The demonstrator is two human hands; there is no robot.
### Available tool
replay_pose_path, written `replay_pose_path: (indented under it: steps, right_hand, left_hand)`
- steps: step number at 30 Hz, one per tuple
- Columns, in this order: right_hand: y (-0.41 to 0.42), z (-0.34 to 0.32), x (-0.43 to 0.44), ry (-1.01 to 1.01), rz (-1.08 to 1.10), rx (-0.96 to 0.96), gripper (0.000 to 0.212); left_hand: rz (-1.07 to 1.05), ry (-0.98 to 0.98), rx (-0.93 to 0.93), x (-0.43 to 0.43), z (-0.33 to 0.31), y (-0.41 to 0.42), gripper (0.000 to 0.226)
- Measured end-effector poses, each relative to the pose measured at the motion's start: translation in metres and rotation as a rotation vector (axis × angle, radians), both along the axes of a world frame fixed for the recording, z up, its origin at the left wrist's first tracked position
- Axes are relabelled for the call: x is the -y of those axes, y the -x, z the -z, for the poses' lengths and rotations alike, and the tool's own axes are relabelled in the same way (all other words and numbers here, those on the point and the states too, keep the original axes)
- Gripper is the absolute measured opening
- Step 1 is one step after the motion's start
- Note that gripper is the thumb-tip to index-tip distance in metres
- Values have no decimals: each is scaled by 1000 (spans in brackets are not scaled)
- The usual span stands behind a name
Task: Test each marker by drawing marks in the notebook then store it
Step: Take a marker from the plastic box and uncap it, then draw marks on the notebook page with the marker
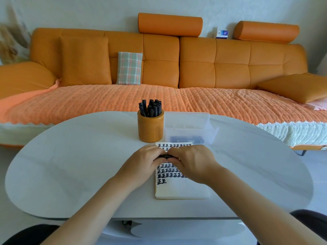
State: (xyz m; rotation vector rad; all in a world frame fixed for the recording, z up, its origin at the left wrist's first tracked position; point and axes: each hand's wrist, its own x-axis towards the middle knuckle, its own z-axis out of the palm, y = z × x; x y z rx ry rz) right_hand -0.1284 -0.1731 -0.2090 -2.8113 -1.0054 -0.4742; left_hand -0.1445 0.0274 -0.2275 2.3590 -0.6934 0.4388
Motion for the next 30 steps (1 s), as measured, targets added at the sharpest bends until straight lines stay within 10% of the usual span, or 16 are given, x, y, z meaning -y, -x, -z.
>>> replay_pose_path:
  steps: [11, 24, 30]
  right_hand:
    - [6, -7, 1, -96, -7, -128, 45]
    - [15, -16, 15, -898, 19, -753, 61]
    - [31, 0, 2, -1045, -6, -860, 21]
  left_hand:
    - [-52, -48, 44, -9, 4, -7, 15]
    - [-303, 9, -81, -17, 26, -13, 17]
    - [-281, -62, -79, -13, 33, -11, 16]
